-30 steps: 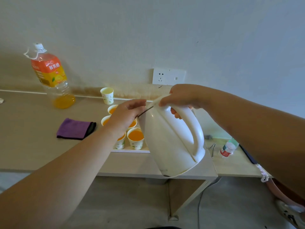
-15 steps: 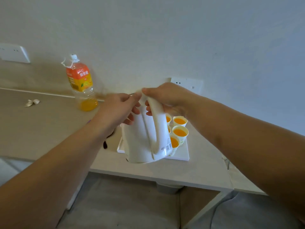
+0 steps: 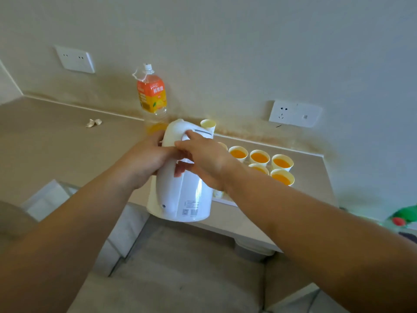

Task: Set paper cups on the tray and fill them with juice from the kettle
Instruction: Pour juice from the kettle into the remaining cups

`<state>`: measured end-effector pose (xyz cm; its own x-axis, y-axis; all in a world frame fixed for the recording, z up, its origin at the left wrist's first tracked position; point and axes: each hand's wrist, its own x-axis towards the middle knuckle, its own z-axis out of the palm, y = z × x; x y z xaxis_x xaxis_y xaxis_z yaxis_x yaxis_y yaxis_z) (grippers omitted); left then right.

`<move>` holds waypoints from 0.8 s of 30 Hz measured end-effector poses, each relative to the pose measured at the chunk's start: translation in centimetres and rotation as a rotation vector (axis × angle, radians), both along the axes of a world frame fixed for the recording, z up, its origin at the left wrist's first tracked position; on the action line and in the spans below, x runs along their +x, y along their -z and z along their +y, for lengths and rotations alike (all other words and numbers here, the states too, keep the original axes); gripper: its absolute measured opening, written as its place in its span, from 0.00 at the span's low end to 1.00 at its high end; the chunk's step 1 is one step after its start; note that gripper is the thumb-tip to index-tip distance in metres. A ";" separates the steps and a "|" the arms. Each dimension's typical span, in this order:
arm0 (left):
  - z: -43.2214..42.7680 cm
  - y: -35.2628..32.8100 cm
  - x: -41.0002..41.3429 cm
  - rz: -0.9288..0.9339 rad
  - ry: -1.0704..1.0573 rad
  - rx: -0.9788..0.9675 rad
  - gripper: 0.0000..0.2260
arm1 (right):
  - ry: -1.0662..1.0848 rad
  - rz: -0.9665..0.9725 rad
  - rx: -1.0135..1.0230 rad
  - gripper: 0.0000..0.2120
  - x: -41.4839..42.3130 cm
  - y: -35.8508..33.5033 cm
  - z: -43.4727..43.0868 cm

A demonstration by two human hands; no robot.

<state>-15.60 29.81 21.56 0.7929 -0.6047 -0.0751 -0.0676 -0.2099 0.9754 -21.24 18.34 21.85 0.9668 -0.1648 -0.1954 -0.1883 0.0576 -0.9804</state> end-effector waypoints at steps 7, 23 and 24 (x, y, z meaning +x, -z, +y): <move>2.4 0.4 3.9 -0.084 -0.216 0.100 0.06 | -0.123 -0.069 -0.245 0.13 0.2 0.7 -0.7; -6.2 -4.0 11.1 -0.291 0.189 0.325 0.33 | -0.093 -0.032 -0.522 0.17 4.3 1.9 -15.9; -6.7 -4.1 11.4 -0.296 0.195 0.318 0.32 | -0.111 -0.039 -0.518 0.18 4.4 1.9 -16.1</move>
